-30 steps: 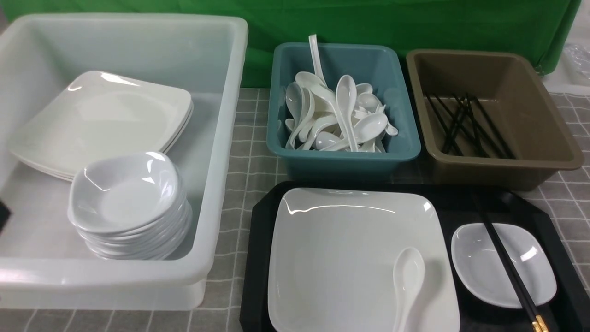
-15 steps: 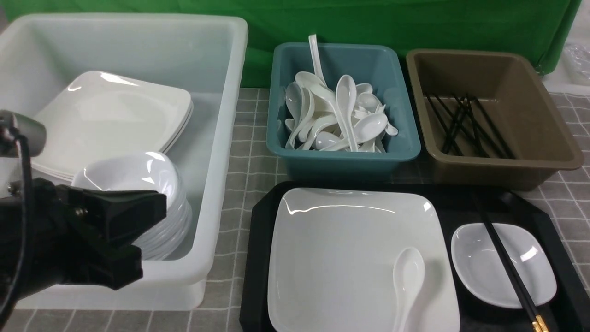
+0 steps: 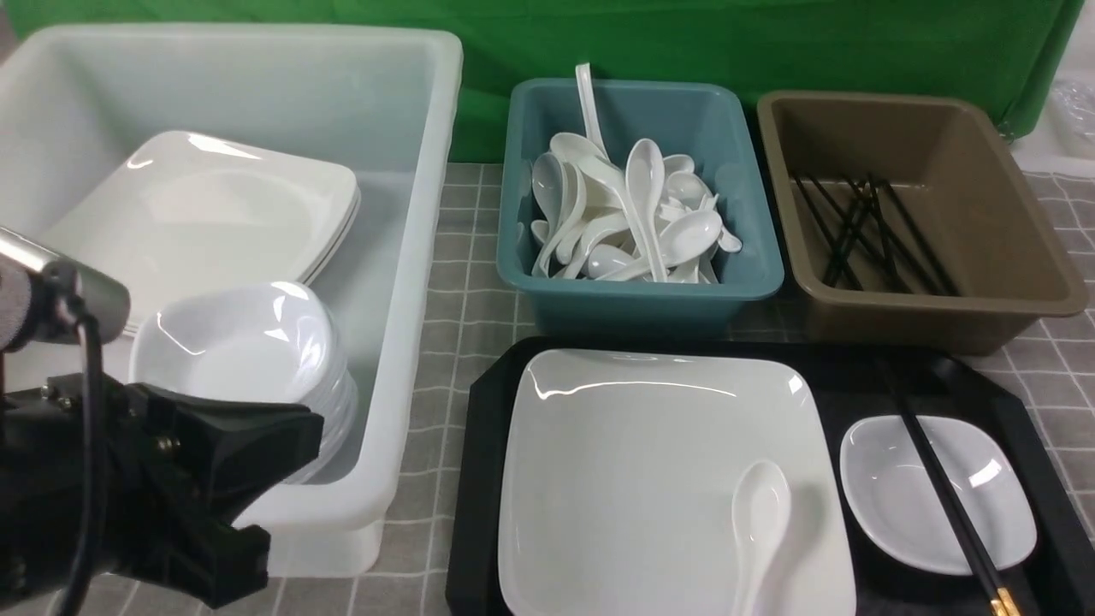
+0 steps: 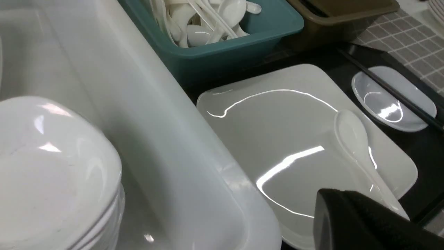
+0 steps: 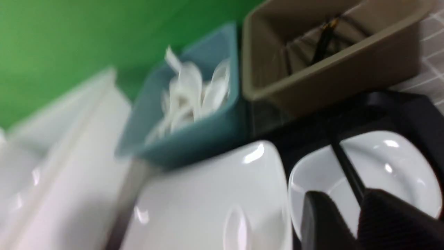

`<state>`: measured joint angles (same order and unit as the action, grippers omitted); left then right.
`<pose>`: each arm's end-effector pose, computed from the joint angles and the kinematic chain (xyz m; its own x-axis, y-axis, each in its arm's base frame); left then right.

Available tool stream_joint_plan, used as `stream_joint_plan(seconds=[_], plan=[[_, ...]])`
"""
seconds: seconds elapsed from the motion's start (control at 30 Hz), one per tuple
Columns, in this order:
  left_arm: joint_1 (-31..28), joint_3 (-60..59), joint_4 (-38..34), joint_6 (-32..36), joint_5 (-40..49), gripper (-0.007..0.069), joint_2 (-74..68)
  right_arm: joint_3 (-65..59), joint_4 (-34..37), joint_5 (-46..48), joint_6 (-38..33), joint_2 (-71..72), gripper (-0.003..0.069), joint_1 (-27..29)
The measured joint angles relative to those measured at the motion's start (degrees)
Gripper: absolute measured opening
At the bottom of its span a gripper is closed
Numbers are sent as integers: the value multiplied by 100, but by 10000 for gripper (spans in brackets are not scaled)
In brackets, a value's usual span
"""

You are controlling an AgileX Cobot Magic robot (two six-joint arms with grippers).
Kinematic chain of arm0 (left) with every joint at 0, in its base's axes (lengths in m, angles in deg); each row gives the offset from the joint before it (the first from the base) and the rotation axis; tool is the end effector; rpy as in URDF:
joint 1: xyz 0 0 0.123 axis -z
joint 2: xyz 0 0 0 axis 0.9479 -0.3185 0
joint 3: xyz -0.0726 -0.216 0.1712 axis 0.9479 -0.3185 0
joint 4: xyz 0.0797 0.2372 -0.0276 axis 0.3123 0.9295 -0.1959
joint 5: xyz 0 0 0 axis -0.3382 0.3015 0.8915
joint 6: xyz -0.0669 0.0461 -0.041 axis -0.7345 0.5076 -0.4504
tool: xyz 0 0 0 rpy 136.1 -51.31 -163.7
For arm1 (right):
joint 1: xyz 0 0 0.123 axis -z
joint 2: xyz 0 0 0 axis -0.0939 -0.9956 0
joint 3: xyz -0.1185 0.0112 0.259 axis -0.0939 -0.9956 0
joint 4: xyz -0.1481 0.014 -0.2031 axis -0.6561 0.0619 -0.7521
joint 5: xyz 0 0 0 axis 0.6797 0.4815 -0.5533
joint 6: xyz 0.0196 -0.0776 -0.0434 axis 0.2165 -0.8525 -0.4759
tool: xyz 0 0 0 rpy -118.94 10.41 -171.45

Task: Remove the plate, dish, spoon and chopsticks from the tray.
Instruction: Use the right arm to grab a pair of chopsticks from the plate

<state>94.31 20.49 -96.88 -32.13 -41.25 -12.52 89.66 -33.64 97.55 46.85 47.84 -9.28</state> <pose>0.1228 -0.0772 0.3042 -0.4715 0.1540 -0.8683 0.5630 0.8105 -0.1620 0.0633 0.0150 0.2431 -0.2312 0.4855 -0.8431 -0.0755 0.8550 0.5131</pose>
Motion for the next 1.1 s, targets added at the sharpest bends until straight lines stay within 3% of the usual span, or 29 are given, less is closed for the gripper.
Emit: stream_joint_plan(seconds=[0.2,0.33,0.57,0.67,1.1], plan=[[1,423,-37,519,322,10,0,2212,-1055,2228,-896,-2838,206,-154],[24,745,-62,620,696,10,0,3042,-1609,2814,-1003,-4474,262,-154],[74,802,-86,727,1084,10,0,3547,-1736,2591,-1015,-6579,409,-154],[74,802,-86,759,1078,10,0,3701,-1736,2440,-1020,-7142,439,-154],[74,802,-98,871,1015,10,0,3790,-1736,1628,-1185,-8450,448,-154]])
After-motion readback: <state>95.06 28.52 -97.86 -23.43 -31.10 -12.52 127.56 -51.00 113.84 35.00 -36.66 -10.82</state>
